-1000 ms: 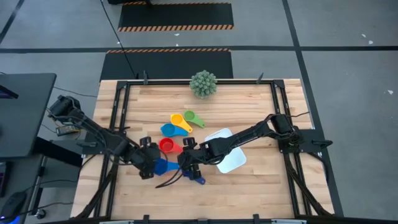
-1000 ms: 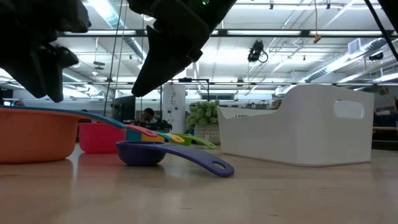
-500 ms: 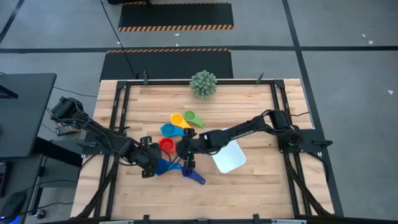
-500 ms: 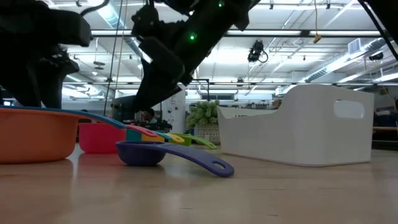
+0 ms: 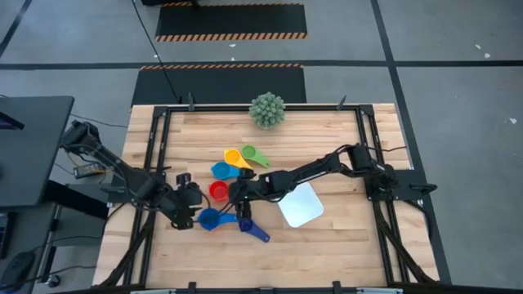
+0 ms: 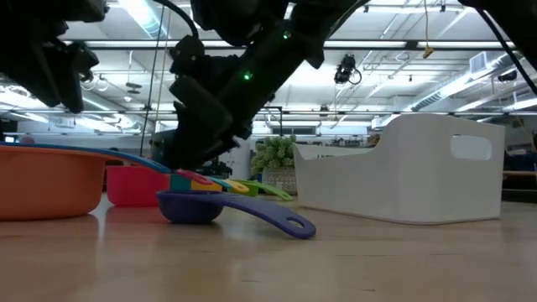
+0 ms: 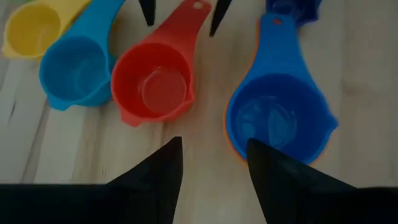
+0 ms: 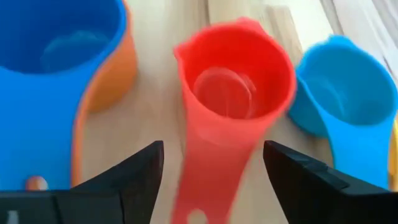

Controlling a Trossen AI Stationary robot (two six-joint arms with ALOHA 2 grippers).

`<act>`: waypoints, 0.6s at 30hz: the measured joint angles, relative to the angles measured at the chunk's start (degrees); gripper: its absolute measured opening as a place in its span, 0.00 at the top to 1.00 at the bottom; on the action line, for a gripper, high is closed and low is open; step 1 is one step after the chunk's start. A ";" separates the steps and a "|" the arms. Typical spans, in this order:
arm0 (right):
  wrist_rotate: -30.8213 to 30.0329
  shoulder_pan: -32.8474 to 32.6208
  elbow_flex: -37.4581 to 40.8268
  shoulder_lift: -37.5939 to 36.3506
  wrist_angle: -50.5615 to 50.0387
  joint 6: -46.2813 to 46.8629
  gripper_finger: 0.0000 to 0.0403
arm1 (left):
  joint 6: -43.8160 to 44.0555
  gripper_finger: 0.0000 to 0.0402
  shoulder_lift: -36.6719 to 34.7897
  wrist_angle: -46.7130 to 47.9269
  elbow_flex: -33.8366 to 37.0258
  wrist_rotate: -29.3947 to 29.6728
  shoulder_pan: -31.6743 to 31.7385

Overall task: Nest measuring cups in basket
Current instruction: Stack the red measuring cup on top of the blue measuring cup

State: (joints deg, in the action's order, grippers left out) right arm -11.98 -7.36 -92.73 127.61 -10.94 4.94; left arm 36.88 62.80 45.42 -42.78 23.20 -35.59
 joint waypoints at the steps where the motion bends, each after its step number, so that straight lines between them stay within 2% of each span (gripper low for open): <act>1: 0.60 0.12 0.00 0.00 0.86 0.04 0.30 | -0.01 0.55 -0.22 -0.34 -0.07 0.09 0.00; 8: 2.87 0.88 -0.07 -0.07 0.97 0.70 0.33 | 0.23 0.55 -0.88 -0.14 -0.02 -0.44 -0.07; 18: 6.17 2.21 1.60 -0.11 0.94 0.09 0.49 | 1.09 0.55 -0.86 -0.56 -0.02 -0.86 -0.35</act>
State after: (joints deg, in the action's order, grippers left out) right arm -5.81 -5.15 -91.13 127.50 -10.00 5.03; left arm 37.97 61.93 44.86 -42.81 22.34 -35.94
